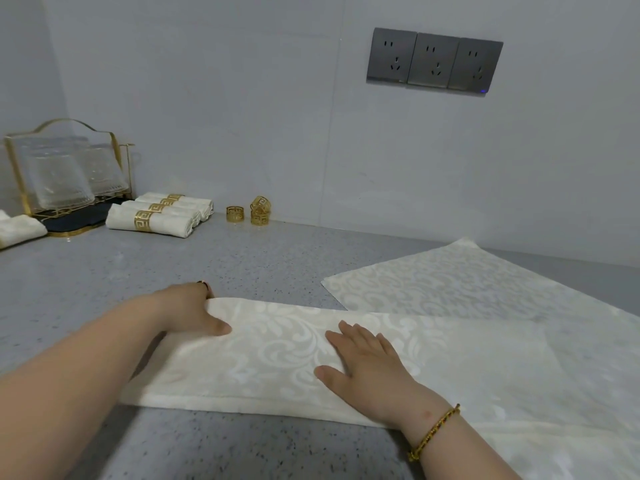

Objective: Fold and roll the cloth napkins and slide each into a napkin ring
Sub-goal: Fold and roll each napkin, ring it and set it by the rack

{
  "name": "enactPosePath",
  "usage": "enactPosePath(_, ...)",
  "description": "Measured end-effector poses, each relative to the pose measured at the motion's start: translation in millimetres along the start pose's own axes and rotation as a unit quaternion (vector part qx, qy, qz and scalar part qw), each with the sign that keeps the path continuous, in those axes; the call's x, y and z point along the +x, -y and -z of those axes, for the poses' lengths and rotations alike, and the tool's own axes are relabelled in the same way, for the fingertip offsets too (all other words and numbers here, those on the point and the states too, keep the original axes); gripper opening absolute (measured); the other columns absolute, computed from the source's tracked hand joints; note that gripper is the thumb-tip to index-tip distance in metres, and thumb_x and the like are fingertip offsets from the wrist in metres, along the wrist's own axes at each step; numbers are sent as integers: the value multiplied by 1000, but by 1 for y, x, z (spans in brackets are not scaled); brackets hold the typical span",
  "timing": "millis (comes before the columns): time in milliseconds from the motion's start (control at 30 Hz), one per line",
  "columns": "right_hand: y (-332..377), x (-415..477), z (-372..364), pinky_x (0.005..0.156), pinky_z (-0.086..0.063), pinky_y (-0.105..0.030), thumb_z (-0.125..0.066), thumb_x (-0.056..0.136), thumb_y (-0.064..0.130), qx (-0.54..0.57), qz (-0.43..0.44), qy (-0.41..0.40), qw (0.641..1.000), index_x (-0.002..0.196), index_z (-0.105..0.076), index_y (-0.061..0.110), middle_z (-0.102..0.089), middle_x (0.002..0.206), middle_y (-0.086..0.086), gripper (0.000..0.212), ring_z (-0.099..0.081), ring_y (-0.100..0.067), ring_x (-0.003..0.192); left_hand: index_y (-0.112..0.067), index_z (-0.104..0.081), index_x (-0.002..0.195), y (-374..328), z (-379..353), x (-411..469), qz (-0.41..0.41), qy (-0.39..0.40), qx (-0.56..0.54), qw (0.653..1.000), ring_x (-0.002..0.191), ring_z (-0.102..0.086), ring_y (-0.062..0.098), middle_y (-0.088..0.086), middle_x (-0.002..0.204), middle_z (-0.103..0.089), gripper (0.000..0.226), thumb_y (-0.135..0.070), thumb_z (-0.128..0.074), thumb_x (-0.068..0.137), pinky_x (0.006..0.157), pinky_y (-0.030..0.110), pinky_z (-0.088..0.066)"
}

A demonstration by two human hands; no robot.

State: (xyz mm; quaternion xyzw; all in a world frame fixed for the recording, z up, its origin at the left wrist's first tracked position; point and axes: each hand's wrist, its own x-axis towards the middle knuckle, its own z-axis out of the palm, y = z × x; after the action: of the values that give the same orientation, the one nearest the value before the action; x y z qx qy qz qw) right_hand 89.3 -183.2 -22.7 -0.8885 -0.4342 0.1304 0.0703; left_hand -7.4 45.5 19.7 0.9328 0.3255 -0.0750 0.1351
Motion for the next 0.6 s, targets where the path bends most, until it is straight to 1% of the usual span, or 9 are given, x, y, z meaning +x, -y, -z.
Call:
enactPosePath(100,1,-1,2,114,10,-32,13,31,82,3,2,4,1000,146,-4,29,9,156,6,128,11,-12,143,-13,-53,90,5,1,-4,16,-8,-167,986,79,-52,13,6,100,-57,21,-25,-68,80,55,14,-37)
enactPosePath(167,3,-3,5,114,10,-32,-1,49,81,11,-2,12,1000,147,-5,28,8,156,6,111,11,-12,143,-9,-57,101,10,-3,-9,33,-50,-331,942,84,-57,21,12,107,-59,26,-19,-69,80,62,22,-41)
enactPosePath(200,4,-3,5,114,10,-32,-1,48,79,9,-3,13,1000,147,-5,28,8,156,6,112,11,-12,143,-3,-56,112,13,-5,-14,43,-59,-409,910,88,-59,27,13,107,-61,35,-17,-68,81,67,27,-43)
enactPosePath(267,3,-2,6,114,10,-32,-1,48,79,4,-2,5,1000,147,-6,28,7,156,6,112,10,-12,143,0,-59,110,18,-8,-25,34,-28,-507,861,82,-64,34,17,92,-70,32,-15,-64,83,71,35,-50)
enactPosePath(367,-2,0,1,114,8,-32,11,33,82,1,9,-13,1000,146,-7,29,5,156,6,127,8,-12,143,-2,-67,98,29,-13,-43,11,14,-483,876,70,-69,32,15,78,-73,25,-21,-68,80,65,36,-52)
enactPosePath(433,-2,0,1,114,7,-32,17,25,82,-1,12,-14,1000,146,-8,30,5,156,6,134,7,-12,143,-2,-72,88,38,-12,-53,3,46,-448,893,68,-70,30,15,77,-73,56,-43,-85,53,64,34,-52)
enactPosePath(500,-2,1,1,114,7,-31,-4,51,86,4,6,-15,1000,146,-10,29,3,156,6,111,6,-11,143,1,-72,74,44,-12,-63,4,89,-447,890,54,-66,31,18,67,-69,76,-53,-87,22,55,32,-50)
enactPosePath(533,-1,1,1,114,7,-30,-17,66,80,7,5,-21,1000,146,-12,29,1,156,6,95,4,-11,143,3,-70,68,42,-12,-70,5,98,-458,884,42,-59,27,18,57,-64,69,-48,-88,26,44,29,-47)
enactPosePath(600,0,-1,1,115,3,-30,-20,68,80,14,9,-42,999,144,-19,29,-5,156,6,91,-1,-11,143,4,-62,64,37,-13,-79,9,90,-485,870,30,-47,17,14,45,-55,46,-39,-80,59,33,20,-39)
